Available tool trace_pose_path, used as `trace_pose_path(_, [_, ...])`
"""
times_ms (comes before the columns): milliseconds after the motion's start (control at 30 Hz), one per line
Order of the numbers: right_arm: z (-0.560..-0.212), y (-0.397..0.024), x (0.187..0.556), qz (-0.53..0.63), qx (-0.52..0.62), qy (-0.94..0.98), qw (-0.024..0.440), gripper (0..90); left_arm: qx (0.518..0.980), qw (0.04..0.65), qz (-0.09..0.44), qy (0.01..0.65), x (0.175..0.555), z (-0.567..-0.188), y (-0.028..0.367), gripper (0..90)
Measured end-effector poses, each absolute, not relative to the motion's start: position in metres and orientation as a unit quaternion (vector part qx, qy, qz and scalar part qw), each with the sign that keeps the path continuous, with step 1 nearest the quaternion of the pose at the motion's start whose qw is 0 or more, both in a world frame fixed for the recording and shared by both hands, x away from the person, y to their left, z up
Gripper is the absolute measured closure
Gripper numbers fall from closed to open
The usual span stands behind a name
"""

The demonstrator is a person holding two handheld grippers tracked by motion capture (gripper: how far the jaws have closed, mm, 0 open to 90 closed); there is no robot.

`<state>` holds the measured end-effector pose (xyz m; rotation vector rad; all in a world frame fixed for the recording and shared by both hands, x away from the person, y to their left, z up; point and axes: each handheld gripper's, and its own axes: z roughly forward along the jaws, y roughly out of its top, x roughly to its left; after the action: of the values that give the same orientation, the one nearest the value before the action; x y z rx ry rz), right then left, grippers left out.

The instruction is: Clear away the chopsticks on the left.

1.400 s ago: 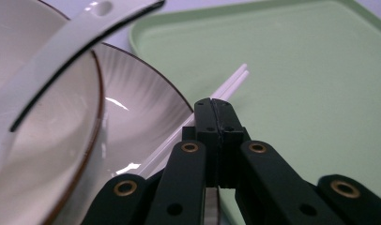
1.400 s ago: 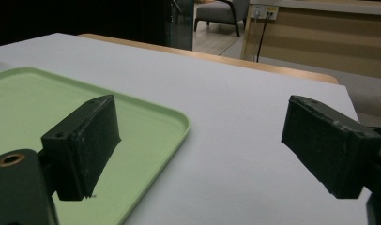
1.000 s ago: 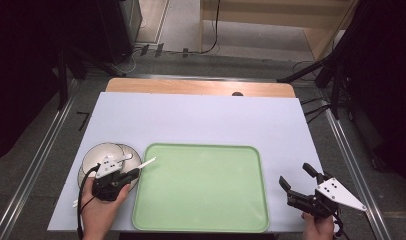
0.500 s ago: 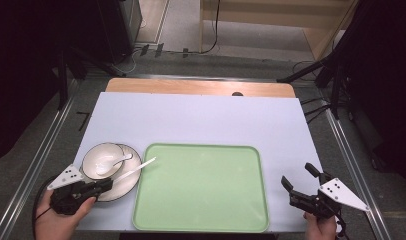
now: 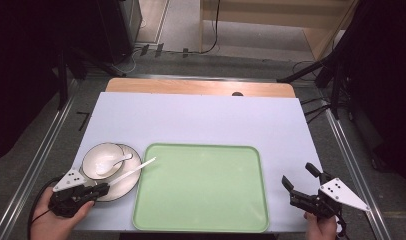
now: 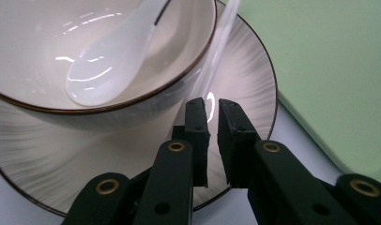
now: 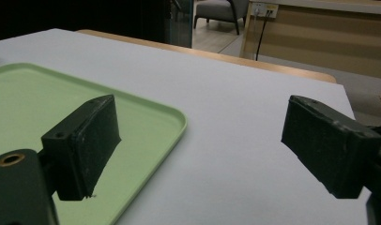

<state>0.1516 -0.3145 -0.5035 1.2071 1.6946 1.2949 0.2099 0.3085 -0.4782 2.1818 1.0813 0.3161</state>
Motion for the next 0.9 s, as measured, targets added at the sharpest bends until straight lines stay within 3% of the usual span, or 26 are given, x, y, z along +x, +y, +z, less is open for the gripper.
trace_pose_path(233, [-0.503, -0.316, 0.151, 0.497, 0.464, 0.649, 0.34, 11.5, 0.832, 0.336, 0.152, 0.415, 0.206, -0.471, 0.312, 78.6])
trace_pose_path(900, [-0.504, -0.315, 0.152, 0.497, 0.463, 0.651, 0.337, 11.5, 0.871, 0.277, 0.132, 0.384, 0.215, -0.491, 0.291, 79.7])
